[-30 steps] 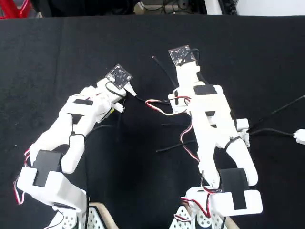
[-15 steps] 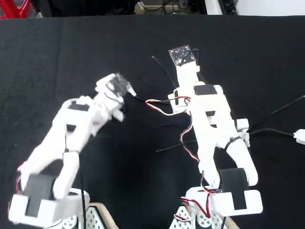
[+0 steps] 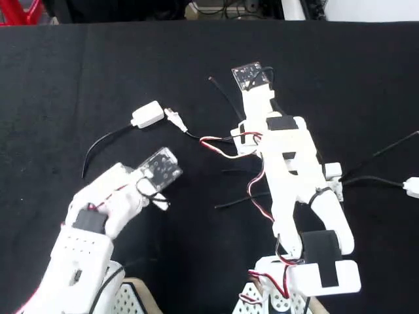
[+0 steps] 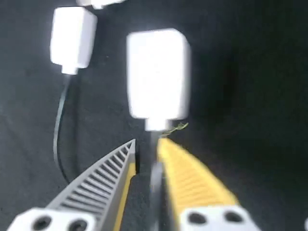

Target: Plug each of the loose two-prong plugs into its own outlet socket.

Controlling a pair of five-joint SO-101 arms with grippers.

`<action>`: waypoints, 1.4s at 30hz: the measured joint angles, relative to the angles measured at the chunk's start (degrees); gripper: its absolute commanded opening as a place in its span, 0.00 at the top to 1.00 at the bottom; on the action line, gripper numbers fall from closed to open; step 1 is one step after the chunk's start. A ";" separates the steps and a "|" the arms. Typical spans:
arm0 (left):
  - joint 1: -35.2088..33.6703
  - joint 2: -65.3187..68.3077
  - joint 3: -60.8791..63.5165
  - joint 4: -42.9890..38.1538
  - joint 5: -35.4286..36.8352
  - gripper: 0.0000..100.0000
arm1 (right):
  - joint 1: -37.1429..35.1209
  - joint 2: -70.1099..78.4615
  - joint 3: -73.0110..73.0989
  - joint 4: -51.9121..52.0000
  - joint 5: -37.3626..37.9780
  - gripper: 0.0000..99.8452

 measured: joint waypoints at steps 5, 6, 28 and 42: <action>-0.35 -11.60 4.48 3.78 0.00 0.59 | 0.00 0.00 0.00 0.00 0.00 0.99; -0.35 -13.71 4.48 5.45 0.00 0.59 | 0.00 0.00 0.00 0.00 0.00 0.99; 5.89 4.40 3.16 -14.86 13.19 0.66 | 0.62 0.00 0.00 0.00 0.00 0.99; 0.09 49.93 -29.98 -1.67 13.71 0.66 | 2.46 0.00 0.00 0.00 0.00 0.99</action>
